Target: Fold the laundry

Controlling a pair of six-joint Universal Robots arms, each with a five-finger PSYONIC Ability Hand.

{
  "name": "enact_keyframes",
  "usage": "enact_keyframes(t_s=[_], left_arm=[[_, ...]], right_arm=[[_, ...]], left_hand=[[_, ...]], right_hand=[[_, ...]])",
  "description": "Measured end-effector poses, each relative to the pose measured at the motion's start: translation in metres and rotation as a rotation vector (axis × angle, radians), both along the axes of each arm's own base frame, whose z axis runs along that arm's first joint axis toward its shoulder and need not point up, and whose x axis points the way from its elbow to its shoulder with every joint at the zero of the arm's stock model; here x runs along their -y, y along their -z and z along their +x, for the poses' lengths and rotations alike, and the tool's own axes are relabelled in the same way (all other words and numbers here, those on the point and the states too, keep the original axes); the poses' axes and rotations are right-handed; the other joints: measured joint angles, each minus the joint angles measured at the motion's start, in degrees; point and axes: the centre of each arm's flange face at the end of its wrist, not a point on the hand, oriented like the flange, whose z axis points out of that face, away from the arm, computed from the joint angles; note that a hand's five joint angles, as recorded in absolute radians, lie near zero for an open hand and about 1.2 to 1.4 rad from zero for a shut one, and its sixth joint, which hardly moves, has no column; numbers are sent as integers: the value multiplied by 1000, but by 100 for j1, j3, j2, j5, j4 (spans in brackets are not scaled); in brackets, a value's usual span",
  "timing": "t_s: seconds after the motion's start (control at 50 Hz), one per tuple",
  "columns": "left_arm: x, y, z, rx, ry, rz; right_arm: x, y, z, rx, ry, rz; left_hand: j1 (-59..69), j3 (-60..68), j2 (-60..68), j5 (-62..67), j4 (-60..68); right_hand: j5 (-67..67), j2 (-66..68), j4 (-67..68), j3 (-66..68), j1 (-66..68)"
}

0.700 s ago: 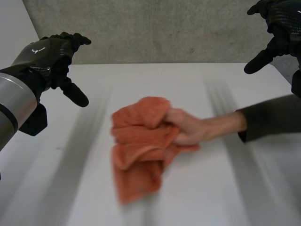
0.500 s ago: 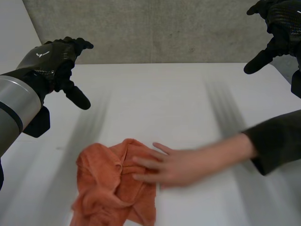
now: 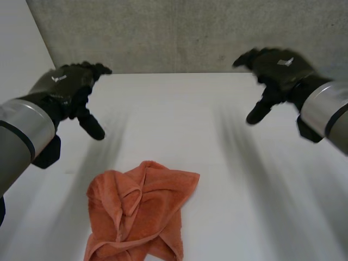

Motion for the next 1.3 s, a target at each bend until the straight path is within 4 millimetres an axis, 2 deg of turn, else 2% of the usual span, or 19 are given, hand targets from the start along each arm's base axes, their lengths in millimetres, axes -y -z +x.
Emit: enact_keyframes(t_s=[0.22,0.34,0.52,0.62,0.68,0.72,0.76,0.82,0.94,0.96,1.08,1.1,1.12,1.14,1.16,1.18,1.2,1.26,1.3], left_arm=[[-15,53,12,114,-18,208],[-13,78,19,64,-79,326],[-7,103,20,-110,-192,487],[-6,113,18,-135,-217,535],[-5,116,18,-132,-217,535],[-3,116,17,-128,-218,527],[0,115,17,-120,-220,504],[3,114,17,-110,-222,479],[22,101,14,-49,-211,317],[31,93,11,-30,-204,249],[63,45,-3,-22,-178,-27],[63,45,-3,-22,-178,-27],[72,27,-7,-36,-173,-108],[72,27,-7,-36,-173,-108],[80,1,-11,-71,-172,-208],[84,-13,-13,-95,-171,-265],[88,-41,-15,-145,-171,-368],[87,-86,-15,-243,-174,-549],[83,-102,-14,-283,-176,-619]], right_arm=[[-36,91,47,-256,-259,85],[-40,129,62,-273,-325,33],[-40,161,73,-269,-359,14],[-42,179,78,-286,-375,33],[-43,183,80,-284,-386,31],[-44,183,82,-274,-396,25],[-44,183,85,-257,-406,19],[-43,181,87,-237,-410,14],[-30,157,96,-119,-374,1],[-21,139,99,-55,-345,-16],[11,71,98,122,-229,-117],[11,71,98,122,-229,-117],[24,41,92,188,-176,-171],[24,41,92,188,-176,-171],[42,4,79,255,-100,-253],[50,-15,70,286,-58,-298],[61,-44,54,329,10,-368],[69,-84,31,378,95,-469],[70,-96,22,387,120,-502]], left_hand=[[766,720,719,623,728],[888,841,837,748,847],[1055,1015,1014,923,1025],[1508,1460,1453,1367,1466],[3184,3033,3040,2945,3047],[3706,3567,3677,3478,3594],[4939,4894,4928,4715,4851],[5247,5328,5390,5158,5384],[5553,5747,5787,5492,5817],[5559,5795,5830,5557,5859],[5579,5837,5867,5558,5889],[5579,5837,5867,5558,5889],[5579,5846,5872,5558,5897],[5579,5846,5872,5558,5897],[5579,5846,5872,5558,5897],[5579,5859,5880,5558,5900],[5580,5883,5883,5558,5900],[5580,5883,5885,5558,5902],[5580,5883,5885,5558,5902]], right_hand=[[23,21,30,49,19],[485,631,591,695,413],[721,730,813,926,650],[1602,1860,1793,1928,1482],[2428,2761,2640,2751,2235],[3437,3742,3674,3776,3116],[4811,5153,5027,5161,4202],[5145,5428,5349,5443,4396],[5265,5470,5461,5525,4402],[5267,5470,5461,5525,4421],[5293,5472,5480,5539,4472],[5293,5472,5480,5539,4472],[5299,5472,5481,5540,4472],[5299,5472,5481,5540,4472],[5299,5472,5487,5547,4474],[5300,5472,5487,5548,4476],[5302,5473,5487,5548,4476],[5306,5473,5487,5548,4476],[5306,5473,5487,5548,4476]])
